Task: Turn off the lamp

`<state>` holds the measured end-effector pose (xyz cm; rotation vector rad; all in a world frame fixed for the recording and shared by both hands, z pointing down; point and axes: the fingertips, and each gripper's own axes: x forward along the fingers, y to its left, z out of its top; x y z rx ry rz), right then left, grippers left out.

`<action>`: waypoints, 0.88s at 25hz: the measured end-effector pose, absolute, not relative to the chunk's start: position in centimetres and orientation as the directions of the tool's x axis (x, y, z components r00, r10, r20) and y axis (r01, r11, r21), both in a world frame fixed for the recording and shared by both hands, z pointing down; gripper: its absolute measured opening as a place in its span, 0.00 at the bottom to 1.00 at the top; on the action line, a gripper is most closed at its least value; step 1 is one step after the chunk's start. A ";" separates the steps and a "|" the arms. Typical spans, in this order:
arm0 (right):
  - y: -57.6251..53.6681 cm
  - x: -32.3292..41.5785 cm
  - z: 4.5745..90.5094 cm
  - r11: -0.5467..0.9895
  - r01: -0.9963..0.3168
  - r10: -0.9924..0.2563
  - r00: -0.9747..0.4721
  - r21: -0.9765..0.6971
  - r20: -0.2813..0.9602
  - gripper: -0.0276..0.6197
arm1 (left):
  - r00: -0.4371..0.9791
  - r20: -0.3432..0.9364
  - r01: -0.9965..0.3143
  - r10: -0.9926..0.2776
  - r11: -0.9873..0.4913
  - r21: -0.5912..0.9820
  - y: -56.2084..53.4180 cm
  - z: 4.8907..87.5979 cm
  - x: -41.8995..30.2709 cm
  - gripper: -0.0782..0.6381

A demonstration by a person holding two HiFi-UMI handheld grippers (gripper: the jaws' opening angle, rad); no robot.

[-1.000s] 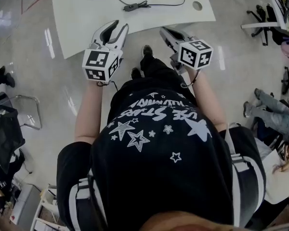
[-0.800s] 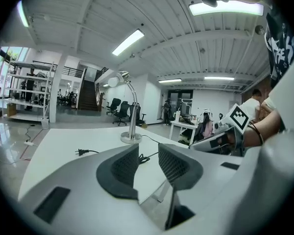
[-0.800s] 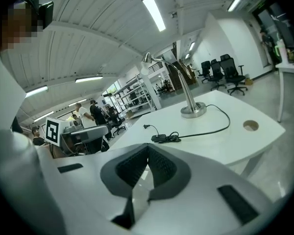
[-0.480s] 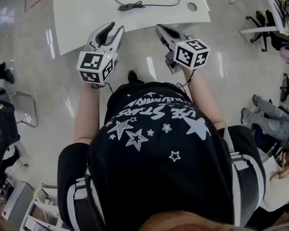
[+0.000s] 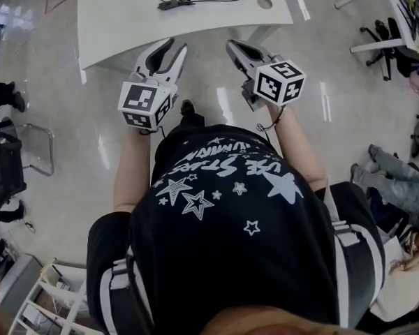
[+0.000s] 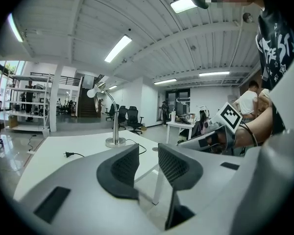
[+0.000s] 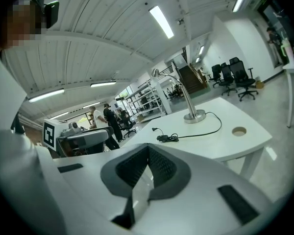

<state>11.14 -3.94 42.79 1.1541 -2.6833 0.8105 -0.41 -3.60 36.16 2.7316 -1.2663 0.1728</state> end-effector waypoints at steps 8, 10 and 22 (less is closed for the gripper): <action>1.8 13.5 42.2 0.620 -0.669 -0.606 -0.740 -0.411 0.291 0.05 | 0.596 0.142 -0.802 -0.790 -0.595 0.058 2.4 35.6 2.4 0.30; 3.2 14.0 42.2 0.636 -0.667 -0.594 -0.744 -0.389 0.305 0.05 | 0.590 0.145 -0.807 -0.795 -0.588 0.062 3.8 35.6 3.1 0.30; 9.4 16.1 41.1 0.694 -0.631 -0.565 -0.776 -0.348 0.280 0.05 | 0.543 0.115 -0.839 -0.832 -0.541 0.056 10.5 34.9 5.4 0.15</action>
